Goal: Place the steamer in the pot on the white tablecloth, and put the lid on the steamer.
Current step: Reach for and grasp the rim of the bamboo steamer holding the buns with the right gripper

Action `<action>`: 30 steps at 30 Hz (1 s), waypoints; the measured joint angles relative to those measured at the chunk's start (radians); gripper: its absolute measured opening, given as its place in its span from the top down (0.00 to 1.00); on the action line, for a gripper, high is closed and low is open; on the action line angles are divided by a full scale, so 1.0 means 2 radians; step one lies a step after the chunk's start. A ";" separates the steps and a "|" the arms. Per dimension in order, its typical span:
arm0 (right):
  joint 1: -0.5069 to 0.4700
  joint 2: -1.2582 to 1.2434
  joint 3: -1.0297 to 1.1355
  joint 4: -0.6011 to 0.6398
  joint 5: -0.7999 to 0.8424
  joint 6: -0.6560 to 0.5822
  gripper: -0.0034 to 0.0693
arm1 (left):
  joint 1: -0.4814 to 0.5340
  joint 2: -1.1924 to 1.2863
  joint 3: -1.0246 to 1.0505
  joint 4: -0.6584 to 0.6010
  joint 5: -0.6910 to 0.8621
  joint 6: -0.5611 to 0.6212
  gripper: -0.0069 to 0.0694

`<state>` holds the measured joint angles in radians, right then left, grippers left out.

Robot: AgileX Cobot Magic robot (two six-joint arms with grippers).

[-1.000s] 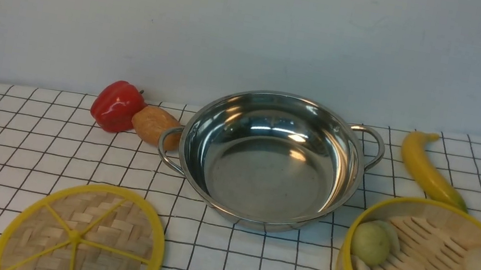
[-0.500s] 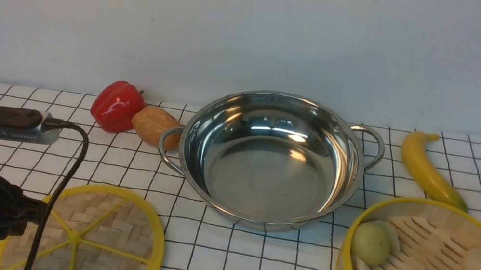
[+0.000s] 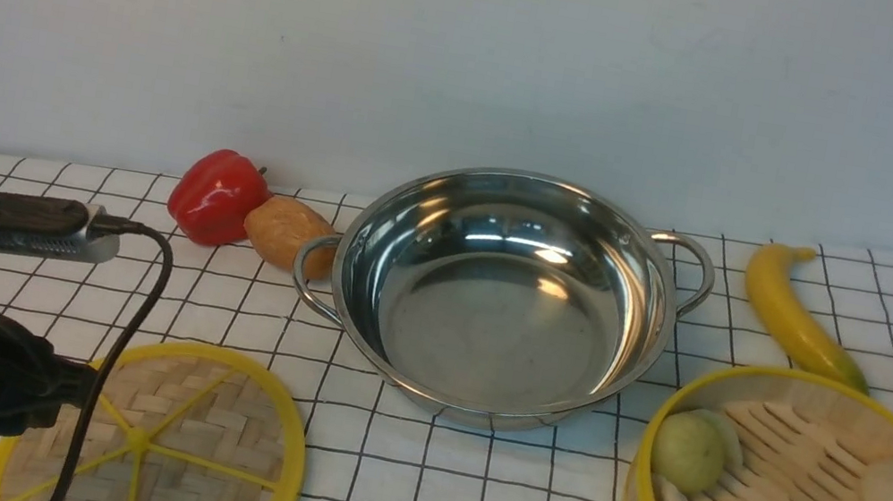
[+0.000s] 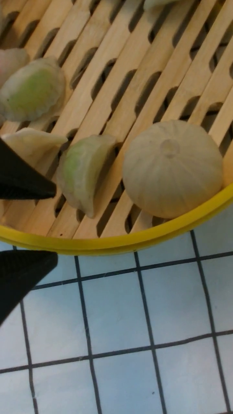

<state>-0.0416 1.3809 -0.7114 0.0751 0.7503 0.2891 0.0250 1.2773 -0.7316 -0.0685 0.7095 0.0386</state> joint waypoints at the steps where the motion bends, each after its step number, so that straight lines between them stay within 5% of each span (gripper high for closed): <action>1: 0.000 0.016 0.000 0.000 -0.007 0.003 0.62 | 0.000 0.000 0.000 0.000 0.000 0.000 0.59; 11: 0.000 0.065 -0.001 -0.022 -0.032 0.021 0.65 | 0.000 0.000 0.000 0.000 0.000 0.000 0.59; 16: 0.001 0.071 -0.001 -0.069 -0.037 0.062 0.85 | 0.000 0.000 0.000 0.000 -0.001 0.000 0.59; 30: 0.001 0.073 -0.014 -0.105 0.018 0.061 0.86 | 0.000 0.000 0.000 0.000 -0.001 0.000 0.59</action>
<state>-0.0397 1.5264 -0.7398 -0.1358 0.7870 0.4113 0.0250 1.2773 -0.7316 -0.0695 0.7066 0.0386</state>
